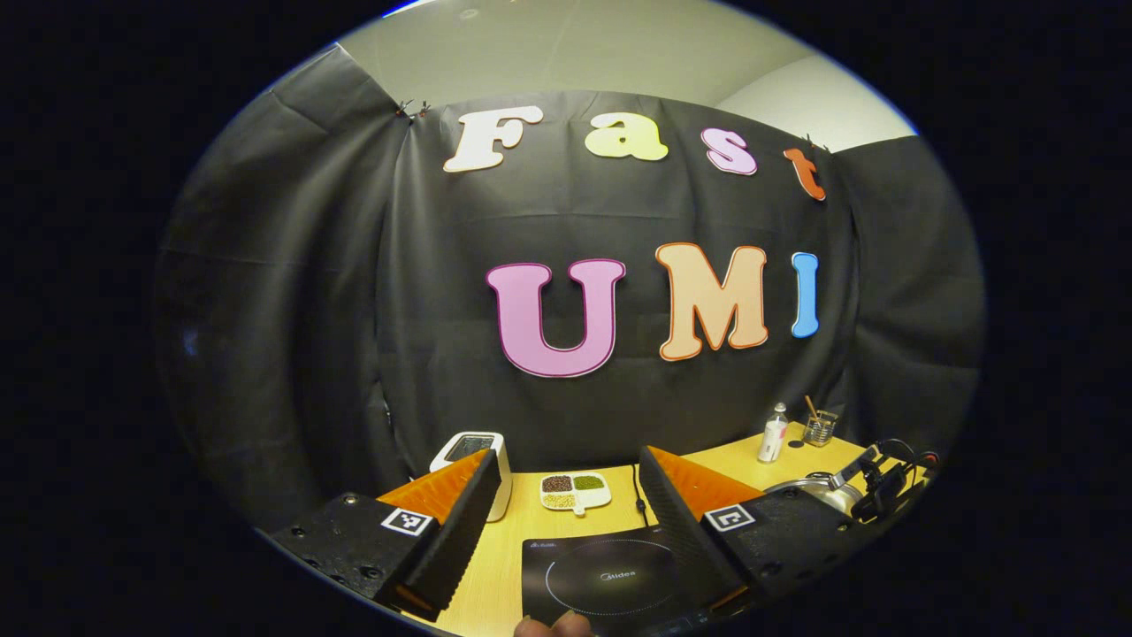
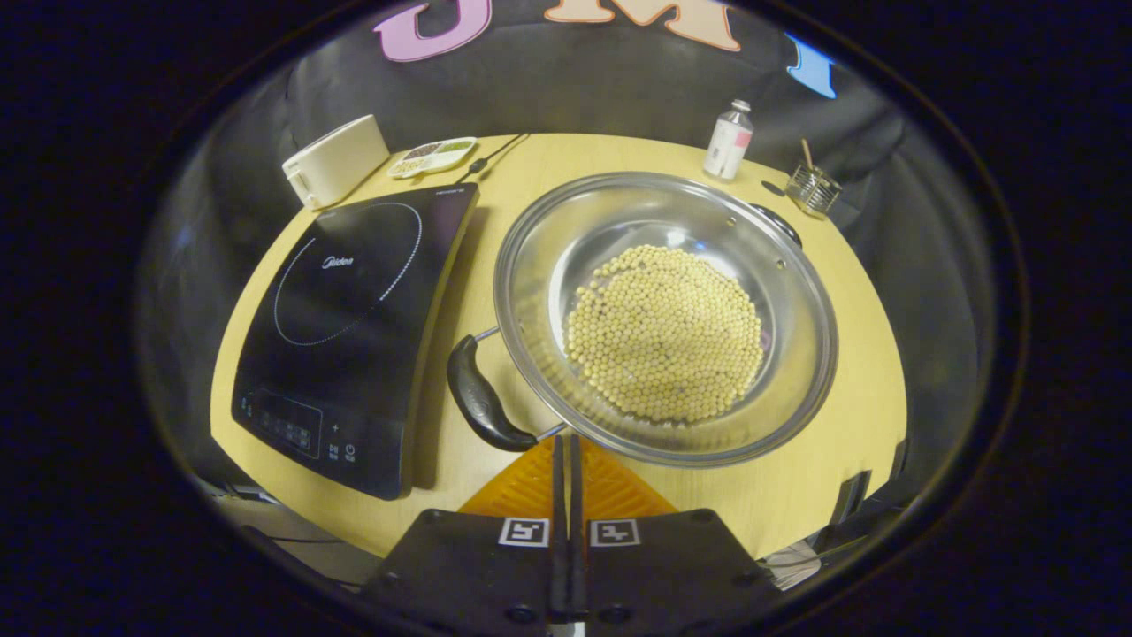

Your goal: First push the handle of the pot to place it horizontally, then grasp the pot with both hands and set it on the induction cooktop.

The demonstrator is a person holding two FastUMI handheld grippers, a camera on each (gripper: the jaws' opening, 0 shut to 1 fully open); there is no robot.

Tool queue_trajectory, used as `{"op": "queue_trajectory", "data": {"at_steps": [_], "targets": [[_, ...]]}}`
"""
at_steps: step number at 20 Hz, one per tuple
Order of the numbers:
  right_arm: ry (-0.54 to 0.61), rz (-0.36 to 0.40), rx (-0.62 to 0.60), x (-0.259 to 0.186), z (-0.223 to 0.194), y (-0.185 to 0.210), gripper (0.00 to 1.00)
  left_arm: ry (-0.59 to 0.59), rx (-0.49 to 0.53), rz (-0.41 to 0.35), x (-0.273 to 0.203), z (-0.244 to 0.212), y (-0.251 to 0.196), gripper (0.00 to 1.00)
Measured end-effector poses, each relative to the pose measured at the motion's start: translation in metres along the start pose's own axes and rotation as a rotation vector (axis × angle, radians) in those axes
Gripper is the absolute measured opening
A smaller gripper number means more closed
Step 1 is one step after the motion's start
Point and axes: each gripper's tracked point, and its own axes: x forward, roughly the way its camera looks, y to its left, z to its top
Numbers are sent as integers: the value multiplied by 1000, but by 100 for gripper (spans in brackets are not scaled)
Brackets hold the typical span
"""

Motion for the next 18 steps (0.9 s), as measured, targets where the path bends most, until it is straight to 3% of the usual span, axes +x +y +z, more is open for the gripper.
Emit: {"op": "queue_trajectory", "data": {"at_steps": [5,18], "targets": [[-4,-4,41,5,14,18,2,14,-18,-45,10,-7,-1,96],[-2,4,197,23,46,53,0,27,0,-68,22,-22,17,96]]}}
